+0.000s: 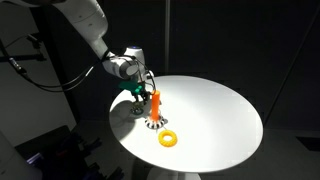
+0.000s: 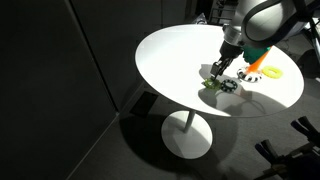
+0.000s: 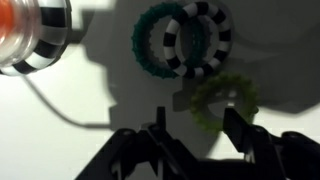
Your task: Put the light green ring around the rod
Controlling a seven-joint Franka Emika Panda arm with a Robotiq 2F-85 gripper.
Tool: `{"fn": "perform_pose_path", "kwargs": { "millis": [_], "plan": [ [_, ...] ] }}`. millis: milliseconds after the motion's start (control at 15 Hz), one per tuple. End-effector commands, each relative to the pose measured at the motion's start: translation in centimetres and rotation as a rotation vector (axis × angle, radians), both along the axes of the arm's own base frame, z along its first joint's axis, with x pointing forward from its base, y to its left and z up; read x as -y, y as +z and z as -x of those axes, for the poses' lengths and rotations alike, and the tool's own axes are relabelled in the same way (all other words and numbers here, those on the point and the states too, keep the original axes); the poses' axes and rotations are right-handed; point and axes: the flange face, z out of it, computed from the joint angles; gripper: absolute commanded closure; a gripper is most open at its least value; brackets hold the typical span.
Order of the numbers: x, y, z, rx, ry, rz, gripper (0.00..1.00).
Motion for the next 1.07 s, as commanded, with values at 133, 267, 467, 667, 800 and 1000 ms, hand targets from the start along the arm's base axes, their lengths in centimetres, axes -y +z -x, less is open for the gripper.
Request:
{"fn": "perform_pose_path", "kwargs": {
  "millis": [133, 267, 467, 667, 800, 1000],
  "plan": [
    [0.1, -0.1, 0.9, -0.016, 0.022, 0.039, 0.0],
    [0.1, -0.3, 1.0, -0.016, 0.034, 0.052, 0.0],
    [0.2, -0.5, 1.1, -0.006, 0.053, 0.077, 0.0],
    [0.4, -0.7, 0.9, 0.0, 0.065, 0.097, 0.0],
    [0.5, -0.8, 0.9, 0.002, 0.07, 0.102, 0.0],
    [0.6, -0.9, 0.8, 0.007, 0.07, 0.1, 0.0]
  ]
}}
